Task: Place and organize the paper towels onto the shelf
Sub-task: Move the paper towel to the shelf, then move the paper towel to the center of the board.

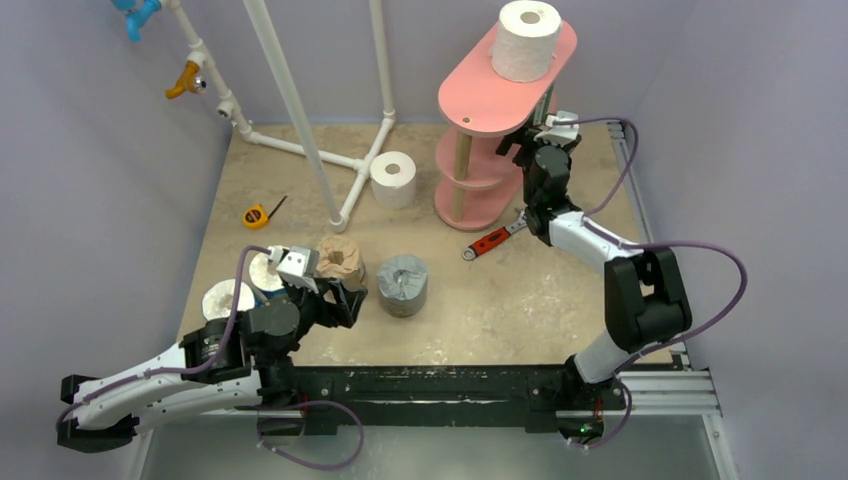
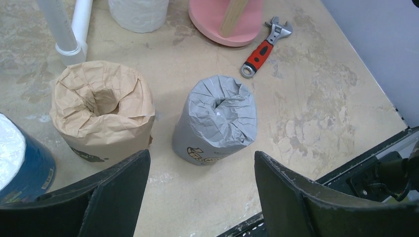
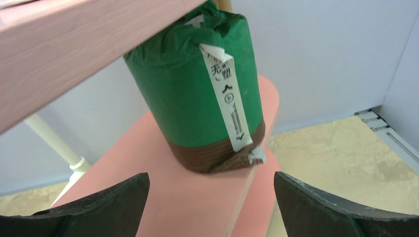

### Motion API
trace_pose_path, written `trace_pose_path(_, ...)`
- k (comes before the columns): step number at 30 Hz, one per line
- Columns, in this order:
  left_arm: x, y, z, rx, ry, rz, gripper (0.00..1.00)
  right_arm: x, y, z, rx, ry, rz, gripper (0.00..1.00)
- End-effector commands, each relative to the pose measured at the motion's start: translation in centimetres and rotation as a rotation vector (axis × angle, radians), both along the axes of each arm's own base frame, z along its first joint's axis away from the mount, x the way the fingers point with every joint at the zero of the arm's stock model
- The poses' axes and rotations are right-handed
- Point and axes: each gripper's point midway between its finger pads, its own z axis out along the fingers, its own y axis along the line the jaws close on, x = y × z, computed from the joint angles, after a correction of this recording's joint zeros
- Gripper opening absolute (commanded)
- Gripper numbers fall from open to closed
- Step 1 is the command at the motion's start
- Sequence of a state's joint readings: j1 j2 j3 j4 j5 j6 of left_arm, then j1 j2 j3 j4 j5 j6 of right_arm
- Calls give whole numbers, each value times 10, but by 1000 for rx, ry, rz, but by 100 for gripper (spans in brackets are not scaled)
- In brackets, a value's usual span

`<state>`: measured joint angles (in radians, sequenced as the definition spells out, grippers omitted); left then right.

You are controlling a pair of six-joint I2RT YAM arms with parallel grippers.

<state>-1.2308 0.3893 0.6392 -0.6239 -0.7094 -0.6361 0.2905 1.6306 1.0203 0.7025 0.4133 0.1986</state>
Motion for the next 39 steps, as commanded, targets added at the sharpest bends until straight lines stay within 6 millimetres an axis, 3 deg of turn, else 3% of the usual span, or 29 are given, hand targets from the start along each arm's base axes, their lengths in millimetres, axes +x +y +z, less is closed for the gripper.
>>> trace_pose_path(1, -1, -5, 4, -40, 1, -10, 76, -30, -3, 35, 63, -88, -18, 99)
trace_pose_path(6, -2, -8, 4, -43, 9, -17, 76, -74, -8, 20, 87, -28, -19, 99)
trace_pose_path(20, -1, -1, 11, -107, 27, 27, 76, -198, -8, 10, 215, 232, 85, 99)
trace_pose_path(23, 2, 3, 11, -129, 28, 71, 76, -226, -14, 3, 391, 217, 79, 99)
trace_pose_path(26, 7, 13, 9, -175, 57, 167, 79, -253, 8, 10, 529, 157, 260, 99)
trace_pose_path(28, 9, 17, 7, -187, 70, 204, 85, -271, 29, 12, 497, 126, 435, 99)
trace_pose_path(31, 10, 17, 4, -186, 81, 218, 88, -278, 48, 1, 488, 164, 542, 99)
trace_pose_path(35, 9, 18, -1, -155, 96, 223, 92, -270, 68, -41, 367, 441, 575, 99)
trace_pose_path(39, 10, 24, -7, -100, 99, 247, 97, -266, 80, -44, 253, 501, 573, 99)
